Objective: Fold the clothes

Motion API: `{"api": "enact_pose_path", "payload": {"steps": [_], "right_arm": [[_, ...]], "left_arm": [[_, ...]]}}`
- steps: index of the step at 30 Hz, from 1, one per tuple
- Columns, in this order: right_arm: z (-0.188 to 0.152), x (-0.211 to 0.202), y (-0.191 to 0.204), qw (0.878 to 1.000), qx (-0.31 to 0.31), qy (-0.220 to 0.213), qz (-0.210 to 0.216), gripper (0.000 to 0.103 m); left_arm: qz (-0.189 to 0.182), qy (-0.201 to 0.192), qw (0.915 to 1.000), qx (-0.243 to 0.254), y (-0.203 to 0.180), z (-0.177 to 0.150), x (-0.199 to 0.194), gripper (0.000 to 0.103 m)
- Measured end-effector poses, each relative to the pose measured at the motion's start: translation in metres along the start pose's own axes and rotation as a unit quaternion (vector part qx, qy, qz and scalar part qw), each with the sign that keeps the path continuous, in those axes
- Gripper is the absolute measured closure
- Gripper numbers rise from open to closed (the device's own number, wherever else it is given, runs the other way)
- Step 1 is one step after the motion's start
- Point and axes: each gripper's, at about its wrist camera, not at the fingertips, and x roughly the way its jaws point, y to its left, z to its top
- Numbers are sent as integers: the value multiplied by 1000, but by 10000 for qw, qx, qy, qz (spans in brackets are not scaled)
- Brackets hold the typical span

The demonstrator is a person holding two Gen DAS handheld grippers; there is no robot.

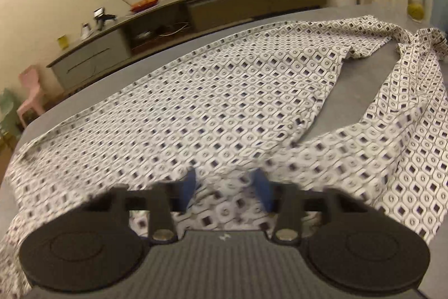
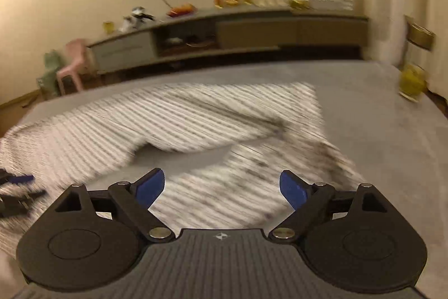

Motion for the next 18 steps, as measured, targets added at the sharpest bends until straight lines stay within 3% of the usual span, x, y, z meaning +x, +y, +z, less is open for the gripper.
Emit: {"api": "enact_pose_path", "payload": {"steps": [5,8,10,14,18], "right_arm": [[-19,5,-41,9994,107,178,-272,13],[-21,15,-54,9990,112,237,-361,13],[-19,24,-61,9990,76,193,-402,10],[-15,49,-66,9989,-126,76,-436,8],[-17,68,-55,9925,-912,-1,-815,8]], "left_arm": [[233,-105,9905,-1351,43,9,4,102],[372,-168,9757,-2151,69,15,6,98],[462,-209,9622,-2677,86,19,8,88],[479,-297,9722,-2271,74,22,-7,83],[444,-373,9827,-1761,61,22,-18,83]]}}
